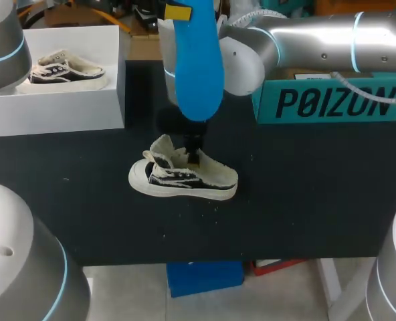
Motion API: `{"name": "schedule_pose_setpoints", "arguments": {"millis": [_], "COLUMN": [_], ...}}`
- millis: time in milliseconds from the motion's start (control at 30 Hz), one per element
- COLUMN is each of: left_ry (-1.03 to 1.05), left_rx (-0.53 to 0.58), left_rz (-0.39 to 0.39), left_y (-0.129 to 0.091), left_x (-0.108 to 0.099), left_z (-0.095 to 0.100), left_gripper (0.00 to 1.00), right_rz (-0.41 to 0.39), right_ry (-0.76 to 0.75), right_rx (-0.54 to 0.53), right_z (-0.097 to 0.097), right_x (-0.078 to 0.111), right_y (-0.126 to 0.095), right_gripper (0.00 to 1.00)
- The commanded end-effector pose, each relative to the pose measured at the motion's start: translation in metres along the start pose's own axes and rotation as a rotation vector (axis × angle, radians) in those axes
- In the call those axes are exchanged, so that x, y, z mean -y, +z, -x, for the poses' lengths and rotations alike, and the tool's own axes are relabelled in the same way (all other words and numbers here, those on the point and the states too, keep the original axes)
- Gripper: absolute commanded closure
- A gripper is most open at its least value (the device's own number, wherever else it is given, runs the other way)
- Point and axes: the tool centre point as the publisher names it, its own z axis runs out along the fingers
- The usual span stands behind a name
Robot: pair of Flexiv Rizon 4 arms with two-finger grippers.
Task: Take the shoe out of the shoebox, open the shoe tongue, remove and reinsert the insole, then place the shoe into the shoebox
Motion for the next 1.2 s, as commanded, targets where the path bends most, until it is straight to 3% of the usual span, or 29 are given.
{"name": "schedule_pose_setpoints", "arguments": {"millis": [33,100,167,533,700,967,1200], "left_ry": [-0.001,-0.001,-0.001,-0.001,-0.001,-0.001,-0.001], "left_rx": [0.0,0.0,0.0,0.0,0.0,0.0,0.0], "left_rz": [0.003,0.003,0.003,0.003,0.003,0.003,0.003], "left_y": [0.0,0.0,0.0,0.0,0.0,0.0,0.0], "left_x": [0.0,0.0,0.0,0.0,0.0,0.0,0.0], "left_z": [0.0,0.0,0.0,0.0,0.0,0.0,0.0], "left_gripper": [1.0,1.0,1.0,1.0,1.0,1.0,1.0], "right_rz": [0.007,0.011,0.017,0.038,0.047,0.028,0.037], "right_ry": [0.001,0.002,0.003,-0.036,-0.05,-0.096,-0.086], "right_rx": [-0.002,-0.003,-0.005,-0.003,0.009,0.014,-0.01], "right_z": [0.0,0.0,-0.001,-0.007,-0.005,0.014,0.042], "right_x": [-0.005,-0.006,-0.007,-0.005,-0.006,-0.01,-0.006], "right_y": [0.009,0.011,0.014,0.016,0.006,-0.018,-0.034], "right_gripper": [0.56,0.71,1.0,1.0,1.0,1.0,1.0]}}
